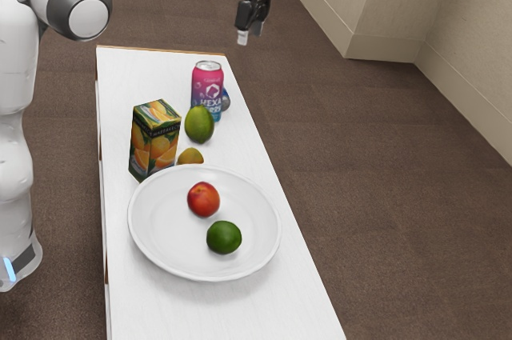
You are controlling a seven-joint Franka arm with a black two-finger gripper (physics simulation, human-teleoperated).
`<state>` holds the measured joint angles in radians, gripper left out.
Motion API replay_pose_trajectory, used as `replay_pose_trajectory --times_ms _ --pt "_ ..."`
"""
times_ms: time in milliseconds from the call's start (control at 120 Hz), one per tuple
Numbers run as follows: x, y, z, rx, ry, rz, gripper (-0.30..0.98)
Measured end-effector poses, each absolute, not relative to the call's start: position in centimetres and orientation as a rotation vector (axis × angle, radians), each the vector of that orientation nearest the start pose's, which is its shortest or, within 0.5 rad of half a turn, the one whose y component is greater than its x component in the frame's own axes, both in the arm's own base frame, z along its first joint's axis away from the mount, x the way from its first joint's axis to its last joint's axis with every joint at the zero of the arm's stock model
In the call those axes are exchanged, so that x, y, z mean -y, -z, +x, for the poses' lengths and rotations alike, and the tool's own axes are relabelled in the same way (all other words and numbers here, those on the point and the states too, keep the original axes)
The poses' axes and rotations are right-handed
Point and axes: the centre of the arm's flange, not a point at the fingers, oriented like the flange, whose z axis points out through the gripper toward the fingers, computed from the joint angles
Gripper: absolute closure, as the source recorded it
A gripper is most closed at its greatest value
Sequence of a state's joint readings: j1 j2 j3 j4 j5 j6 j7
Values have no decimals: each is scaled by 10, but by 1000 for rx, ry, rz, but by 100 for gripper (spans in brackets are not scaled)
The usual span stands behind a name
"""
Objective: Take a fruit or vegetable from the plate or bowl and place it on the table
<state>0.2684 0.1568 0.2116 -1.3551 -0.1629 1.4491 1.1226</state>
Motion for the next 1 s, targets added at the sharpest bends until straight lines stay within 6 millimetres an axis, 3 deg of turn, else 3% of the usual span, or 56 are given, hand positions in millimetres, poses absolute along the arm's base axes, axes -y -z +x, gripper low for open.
replay_pose_trajectory --times_ms 267,317,350,367,408,433,458,483,525,592,642,667,717,767,808,917,958,1000 --pt "-251 -631 540 -1268 155 -2973 0" --pt "-252 -644 539 -1273 176 -2945 0" --pt "-255 -676 532 -1236 226 -2905 0" --pt "-255 -709 522 -1200 280 -2866 1" --pt "-251 -798 477 -1080 429 -2763 1" --pt "-244 -839 444 -999 504 -2727 0" --pt "-241 -865 418 -911 546 -2721 0" --pt "-243 -879 397 -820 558 -2739 0" --pt "-255 -876 383 -688 520 -2812 0" --pt "-283 -827 403 -541 372 -2971 0" --pt "-283 -812 409 -470 305 -3039 0" --pt "-271 -811 410 -461 282 -3062 0" --pt "-220 -811 395 -505 249 -3103 0" --pt "-100 -794 385 -818 186 -3095 0" --pt "-45 -784 343 -926 190 -3069 0" --pt "34 -738 279 -1005 140 -3024 0" --pt "60 -724 271 -1042 112 -3006 0" --pt "64 -717 275 -1026 98 -3039 0"
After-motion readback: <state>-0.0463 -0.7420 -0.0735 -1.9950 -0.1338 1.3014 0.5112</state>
